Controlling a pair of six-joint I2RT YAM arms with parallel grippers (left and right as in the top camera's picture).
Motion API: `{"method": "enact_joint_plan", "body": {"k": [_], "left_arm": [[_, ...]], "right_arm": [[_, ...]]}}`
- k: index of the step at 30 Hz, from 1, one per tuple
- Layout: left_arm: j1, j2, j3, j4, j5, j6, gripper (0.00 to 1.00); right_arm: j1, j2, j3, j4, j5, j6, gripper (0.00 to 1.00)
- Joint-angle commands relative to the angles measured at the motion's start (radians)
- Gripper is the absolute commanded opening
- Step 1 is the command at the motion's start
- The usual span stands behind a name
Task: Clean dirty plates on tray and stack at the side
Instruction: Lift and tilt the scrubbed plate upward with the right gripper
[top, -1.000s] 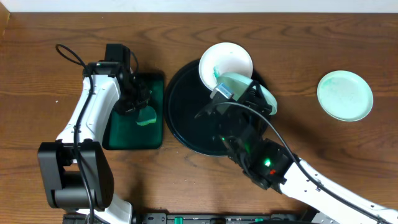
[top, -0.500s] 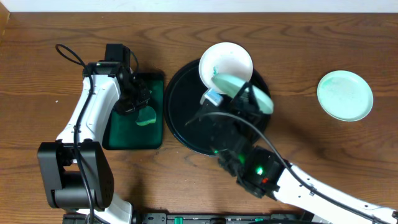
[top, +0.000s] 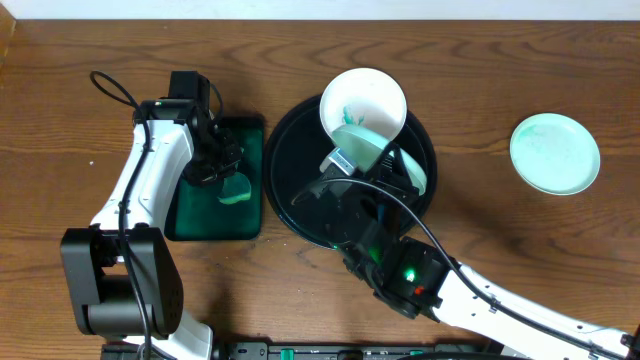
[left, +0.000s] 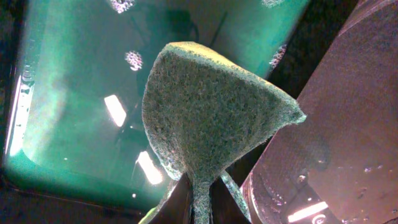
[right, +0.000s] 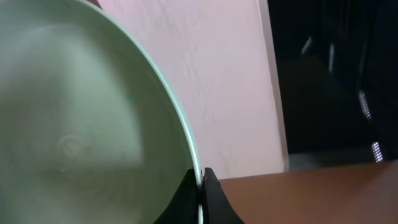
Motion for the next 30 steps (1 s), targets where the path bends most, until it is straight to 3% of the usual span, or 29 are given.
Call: {"method": "enact_joint_plan", "body": {"k": [1, 4, 8, 11, 12, 14, 19, 23, 30], "left_arm": [[0.003, -0.002, -0.004, -0.005, -0.013, 0.022, 0.07], [0.003, -0.002, -0.004, 0.002, -0.013, 0.021, 0.08], [0.003, -0.002, -0.004, -0.005, -0.013, 0.025, 0.07], [0.003, -0.002, -0.004, 0.001, -0.013, 0.025, 0.08], [0.003, -0.002, -0.004, 0.001, -0.013, 0.024, 0.07], [0.003, -0.002, -0.004, -0.007, -0.013, 0.025, 0.08], [0.003, -0.002, -0.004, -0.008, -0.013, 0.025, 0.08], [0.003, -0.002, -0.005, -0.011, -0.013, 0.025, 0.08], [0.003, -0.002, -0.005, -0.01, -0.013, 0.025, 0.07]], "right_arm": [[0.005, 0.006, 0.048, 0.016, 0.127, -0.001, 0.01], [0.004, 0.004, 0.049, 0.001, 0.014, 0.074, 0.01], [0.054, 0.0, 0.054, 0.011, 0.095, 0.093, 0.01], [0.012, 0.001, 0.054, -0.127, -0.102, 0.383, 0.01], [-0.039, 0.001, 0.054, -0.267, -0.246, 0.65, 0.01], [-0.082, 0.002, 0.054, -0.389, -0.435, 0.927, 0.01], [-0.195, 0.002, 0.054, -0.46, -0.674, 1.365, 0.01], [-0.282, 0.002, 0.054, -0.425, -0.713, 1.505, 0.01], [-0.557, 0.001, 0.054, -0.437, -0.72, 1.536, 0.01]]}}
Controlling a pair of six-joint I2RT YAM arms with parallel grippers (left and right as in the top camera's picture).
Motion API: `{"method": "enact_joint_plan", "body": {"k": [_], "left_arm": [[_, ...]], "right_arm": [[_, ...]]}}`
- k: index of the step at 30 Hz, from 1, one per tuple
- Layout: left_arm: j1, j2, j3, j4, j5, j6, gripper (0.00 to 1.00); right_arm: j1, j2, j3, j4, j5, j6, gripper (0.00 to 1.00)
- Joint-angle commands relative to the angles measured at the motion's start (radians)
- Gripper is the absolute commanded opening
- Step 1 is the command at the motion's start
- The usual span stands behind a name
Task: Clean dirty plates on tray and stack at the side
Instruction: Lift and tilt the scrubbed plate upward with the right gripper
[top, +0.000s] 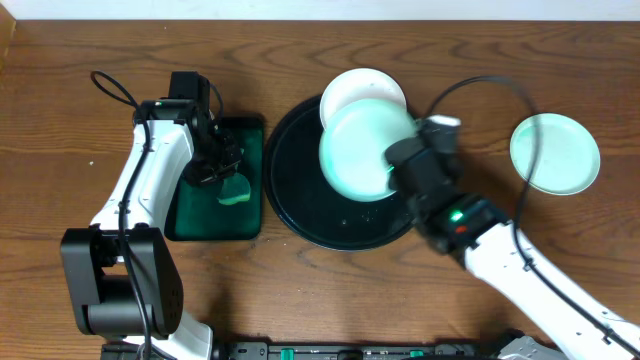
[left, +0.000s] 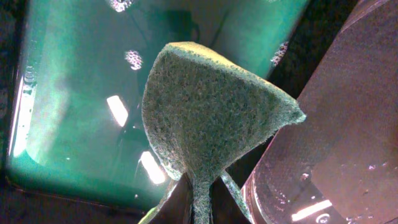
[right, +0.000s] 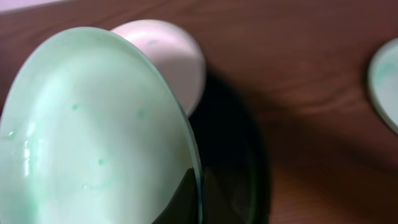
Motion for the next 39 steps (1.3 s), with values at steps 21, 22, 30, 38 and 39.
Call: {"method": "enact_joint_plan", "body": {"k": [21, 22, 30, 38, 39], "left_arm": [[0.003, -0.002, -0.01, -0.002, -0.01, 0.013, 0.07], [0.003, -0.002, -0.011, -0.002, -0.01, 0.013, 0.07], [0.003, -0.002, -0.021, -0.002, -0.01, 0.013, 0.08], [0.003, -0.002, -0.021, -0.002, -0.01, 0.013, 0.07], [0.003, -0.002, -0.021, -0.002, -0.01, 0.013, 0.07]], "right_arm": [[-1.064, 0.129, 0.009, -0.114, -0.302, 0.075, 0.01], [-1.086, 0.152, 0.009, -0.104, -0.312, 0.075, 0.01], [-1.146, 0.29, 0.009, 0.015, -0.355, 0.008, 0.01], [-1.144, 0.343, 0.009, 0.121, -0.436, -0.014, 0.01], [-1.143, 0.345, 0.009, 0.129, -0.448, -0.019, 0.02]]}}
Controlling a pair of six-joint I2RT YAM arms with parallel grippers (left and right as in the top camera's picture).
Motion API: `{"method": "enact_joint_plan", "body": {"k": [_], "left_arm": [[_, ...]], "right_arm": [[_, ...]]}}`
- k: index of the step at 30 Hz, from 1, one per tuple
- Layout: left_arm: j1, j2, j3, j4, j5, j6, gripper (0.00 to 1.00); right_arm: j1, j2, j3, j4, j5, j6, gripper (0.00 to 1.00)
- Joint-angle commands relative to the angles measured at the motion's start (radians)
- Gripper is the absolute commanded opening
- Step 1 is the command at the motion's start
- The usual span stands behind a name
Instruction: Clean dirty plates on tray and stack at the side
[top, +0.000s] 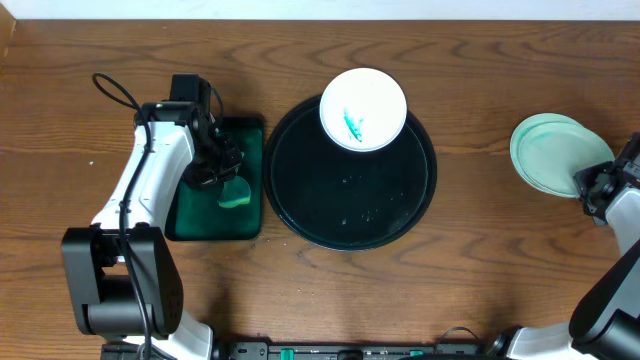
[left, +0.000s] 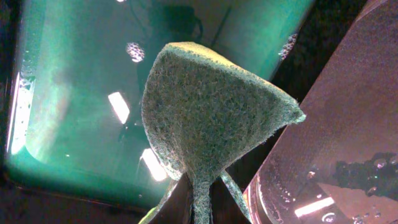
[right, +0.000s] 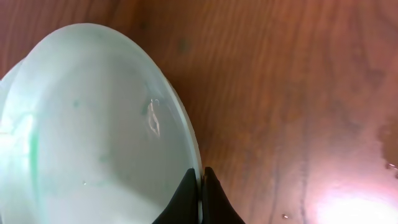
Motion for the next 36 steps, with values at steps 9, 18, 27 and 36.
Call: {"method": "enact_joint_plan", "body": {"k": [9, 18, 27, 36], "left_arm": [[0.003, -0.002, -0.003, -0.003, -0.01, 0.01, 0.08], [0.002, -0.002, -0.003, -0.003, -0.01, 0.01, 0.08], [0.003, -0.002, -0.005, -0.003, -0.01, 0.01, 0.07], [0.002, -0.002, -0.005, -0.003, -0.01, 0.014, 0.08]], "right_arm": [[0.011, 0.012, 0.011, 0.054, -0.218, -0.097, 0.4], [0.159, -0.028, 0.158, -0.084, -0.758, -0.564, 0.39], [0.499, -0.011, 0.167, -0.112, -0.582, -0.783, 0.52], [0.672, 0.125, 0.186, 0.158, -0.463, -0.724, 0.71]]}}
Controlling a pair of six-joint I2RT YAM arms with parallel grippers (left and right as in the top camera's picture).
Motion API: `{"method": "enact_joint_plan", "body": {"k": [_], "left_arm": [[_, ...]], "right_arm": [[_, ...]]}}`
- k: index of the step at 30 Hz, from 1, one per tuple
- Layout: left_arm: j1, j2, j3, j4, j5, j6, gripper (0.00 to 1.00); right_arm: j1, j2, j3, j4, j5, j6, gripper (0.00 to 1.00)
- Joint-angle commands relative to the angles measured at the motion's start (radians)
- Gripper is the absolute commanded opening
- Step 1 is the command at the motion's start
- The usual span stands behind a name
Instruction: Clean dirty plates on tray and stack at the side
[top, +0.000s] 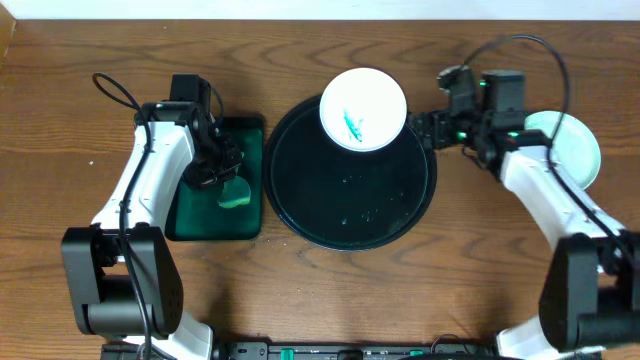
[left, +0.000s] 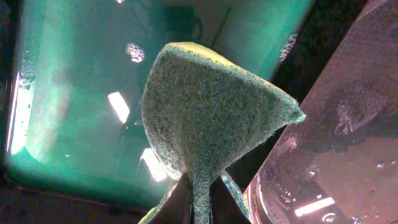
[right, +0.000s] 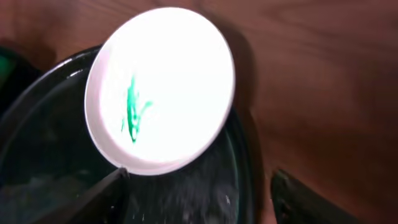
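Observation:
A white plate with a green smear lies on the far part of the round black tray. My right gripper is open just right of the plate. In the right wrist view the white plate lies ahead of the right gripper, whose fingers are spread wide over the tray. Mint-green plates lie at the far right, partly behind the right arm. My left gripper is shut on a green sponge, which hangs as a folded sponge above the green basin.
The green basin holds water and sits left of the tray, almost touching it. Brown wooden table lies all around. A black cable loops behind the left arm.
My right gripper was shut on a mint plate over the stack at the far right. Now it is open, the plate lies on that stack, and the gripper is beside the white plate.
My right gripper held a mint plate tilted above the tray, then level over the tray's right half, then over the mint plate at the far right. Now that plate rests there and the gripper is open by the white plate. My left gripper kept the sponge over the basin throughout.

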Motion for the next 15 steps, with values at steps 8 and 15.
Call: {"method": "enact_joint_plan", "body": {"k": [8, 15], "left_arm": [[0.002, -0.002, -0.006, -0.003, -0.01, 0.033, 0.07], [0.002, -0.002, -0.006, -0.003, -0.01, 0.036, 0.07]], "right_arm": [[0.034, 0.282, 0.089, 0.176, 0.018, 0.022, 0.79], [0.059, 0.351, 0.092, 0.363, 0.026, 0.052, 0.77]]}}
